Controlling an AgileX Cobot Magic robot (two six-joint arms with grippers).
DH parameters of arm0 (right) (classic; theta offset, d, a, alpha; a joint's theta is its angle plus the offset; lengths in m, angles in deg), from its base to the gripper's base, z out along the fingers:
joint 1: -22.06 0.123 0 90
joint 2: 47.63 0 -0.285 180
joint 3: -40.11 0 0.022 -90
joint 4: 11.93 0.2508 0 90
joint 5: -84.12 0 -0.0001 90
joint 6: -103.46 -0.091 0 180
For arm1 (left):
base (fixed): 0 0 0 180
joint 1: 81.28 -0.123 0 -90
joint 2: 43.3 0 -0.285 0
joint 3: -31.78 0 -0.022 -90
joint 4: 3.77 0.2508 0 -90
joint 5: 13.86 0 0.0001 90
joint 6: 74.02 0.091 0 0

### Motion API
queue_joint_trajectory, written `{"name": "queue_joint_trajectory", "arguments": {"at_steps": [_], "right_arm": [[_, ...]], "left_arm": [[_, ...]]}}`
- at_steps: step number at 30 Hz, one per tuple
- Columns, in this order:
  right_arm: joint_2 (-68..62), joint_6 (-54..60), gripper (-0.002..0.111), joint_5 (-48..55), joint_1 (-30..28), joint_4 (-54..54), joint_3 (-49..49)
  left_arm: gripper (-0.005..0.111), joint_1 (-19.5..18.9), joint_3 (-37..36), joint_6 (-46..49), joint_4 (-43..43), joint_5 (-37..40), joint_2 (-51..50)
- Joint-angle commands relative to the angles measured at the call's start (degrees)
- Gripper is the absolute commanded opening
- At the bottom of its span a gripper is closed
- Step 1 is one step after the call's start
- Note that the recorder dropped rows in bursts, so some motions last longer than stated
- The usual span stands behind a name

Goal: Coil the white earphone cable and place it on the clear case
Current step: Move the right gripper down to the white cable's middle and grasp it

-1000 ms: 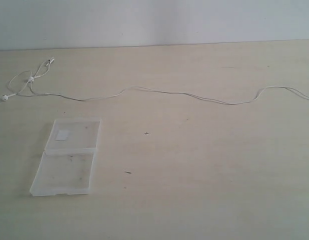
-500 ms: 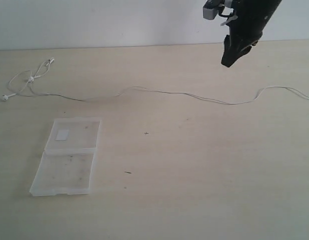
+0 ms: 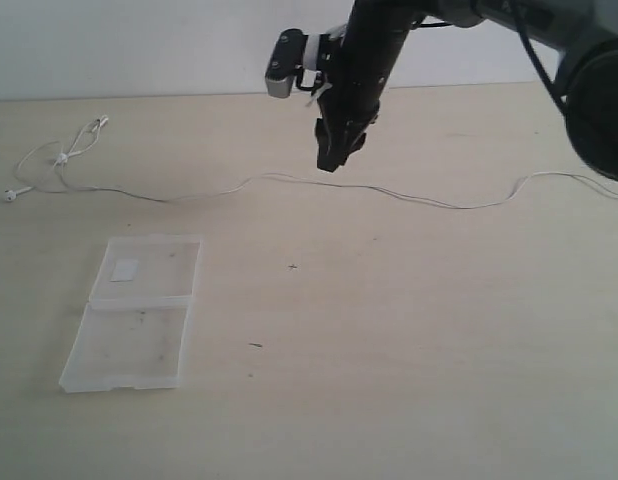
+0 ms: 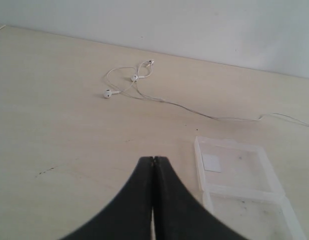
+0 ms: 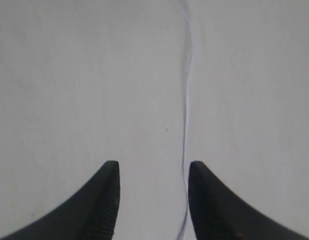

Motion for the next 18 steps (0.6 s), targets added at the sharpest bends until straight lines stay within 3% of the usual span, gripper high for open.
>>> {"name": "queue_joint_trajectory", "arguments": {"at_steps": [1, 18], "right_arm": [[-1.79, 0.85, 0.044, -2.25, 1.13, 0.35, -3.28], [-6.35, 2.28, 0.043, -8.01, 1.13, -3.48, -3.49]], "left_arm": [[0.0, -0.03, -0.11, -0.33, -0.3, -0.43, 0.35], [0.0, -0.03, -0.11, -0.33, -0.3, -0.43, 0.35]]}}
